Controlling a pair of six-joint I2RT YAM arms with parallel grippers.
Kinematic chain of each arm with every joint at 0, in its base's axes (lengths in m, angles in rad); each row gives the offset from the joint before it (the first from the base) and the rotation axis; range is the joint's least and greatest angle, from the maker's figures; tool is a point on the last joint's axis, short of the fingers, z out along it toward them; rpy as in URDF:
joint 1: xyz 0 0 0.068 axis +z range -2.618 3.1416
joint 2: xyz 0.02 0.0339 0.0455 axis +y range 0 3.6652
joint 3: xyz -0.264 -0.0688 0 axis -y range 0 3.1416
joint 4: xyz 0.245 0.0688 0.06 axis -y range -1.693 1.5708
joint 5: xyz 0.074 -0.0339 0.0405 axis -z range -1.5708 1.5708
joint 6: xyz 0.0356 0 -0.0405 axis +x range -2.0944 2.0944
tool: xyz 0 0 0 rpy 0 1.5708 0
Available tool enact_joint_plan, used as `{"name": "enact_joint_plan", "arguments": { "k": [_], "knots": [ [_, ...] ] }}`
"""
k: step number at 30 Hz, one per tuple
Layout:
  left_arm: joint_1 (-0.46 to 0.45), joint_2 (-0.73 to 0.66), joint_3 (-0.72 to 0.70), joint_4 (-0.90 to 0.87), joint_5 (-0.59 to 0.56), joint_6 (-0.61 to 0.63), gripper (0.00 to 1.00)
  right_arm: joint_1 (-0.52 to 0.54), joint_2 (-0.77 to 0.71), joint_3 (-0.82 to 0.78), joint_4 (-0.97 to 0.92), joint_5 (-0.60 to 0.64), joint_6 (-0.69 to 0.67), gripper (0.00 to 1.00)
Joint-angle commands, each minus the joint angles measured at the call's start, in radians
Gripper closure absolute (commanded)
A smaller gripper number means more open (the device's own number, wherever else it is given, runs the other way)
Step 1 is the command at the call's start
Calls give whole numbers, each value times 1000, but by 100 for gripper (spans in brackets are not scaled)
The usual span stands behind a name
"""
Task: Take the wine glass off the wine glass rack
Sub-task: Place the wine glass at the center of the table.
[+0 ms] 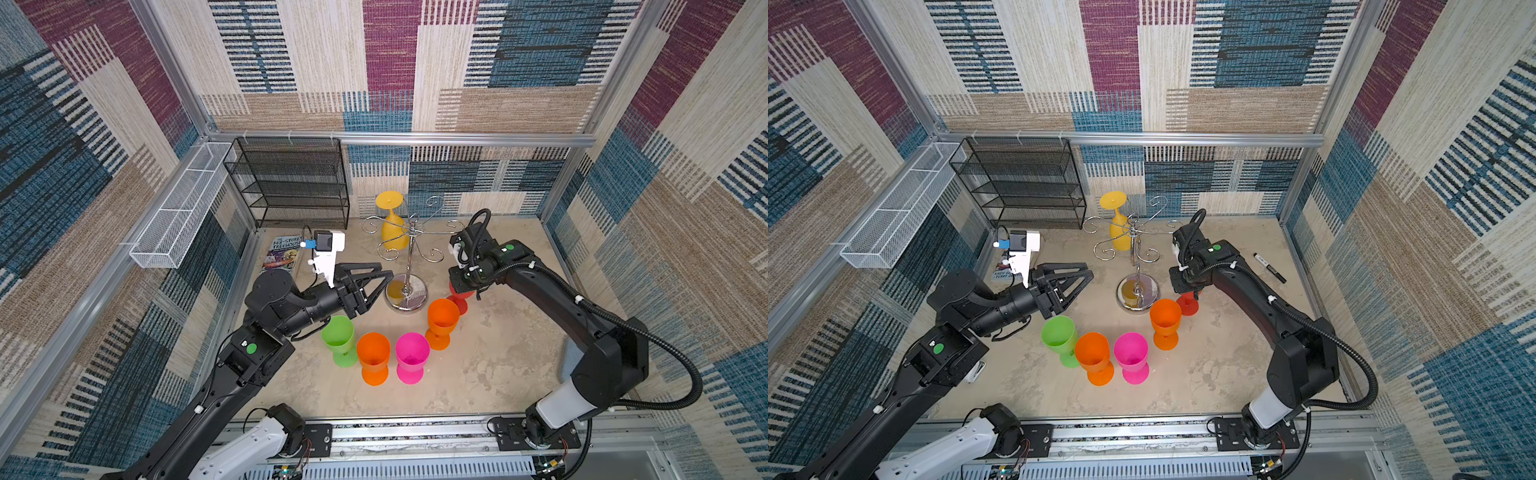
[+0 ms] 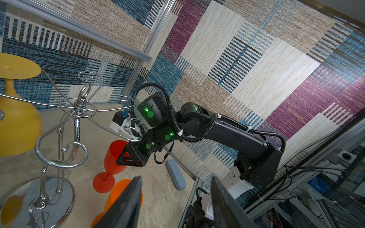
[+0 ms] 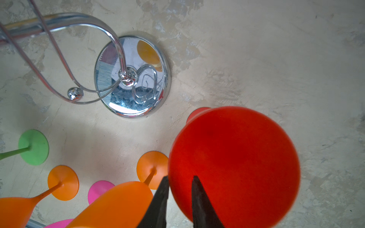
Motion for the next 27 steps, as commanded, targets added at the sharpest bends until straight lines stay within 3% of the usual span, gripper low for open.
{"name": "enact_joint_plan", "arguments": {
  "k": [1,6,13,19,23,27],
  "knots": [
    [1,5,5,40,16,-9,42,1,-12,11,-4,-4,10,73],
    [1,10,11,39,18,-11,42,1,-40,4,1,-21,12,63],
    [3,15,15,32,-3,-13,42,1,-114,-9,28,-45,25,59],
    [31,8,38,-10,-61,-11,42,1,-288,-73,126,-124,64,49],
    [158,40,73,-3,7,-97,42,1,-420,-119,187,-173,94,46],
    [315,111,49,164,145,-285,42,1,-495,-144,185,-163,103,44]
  ]
}}
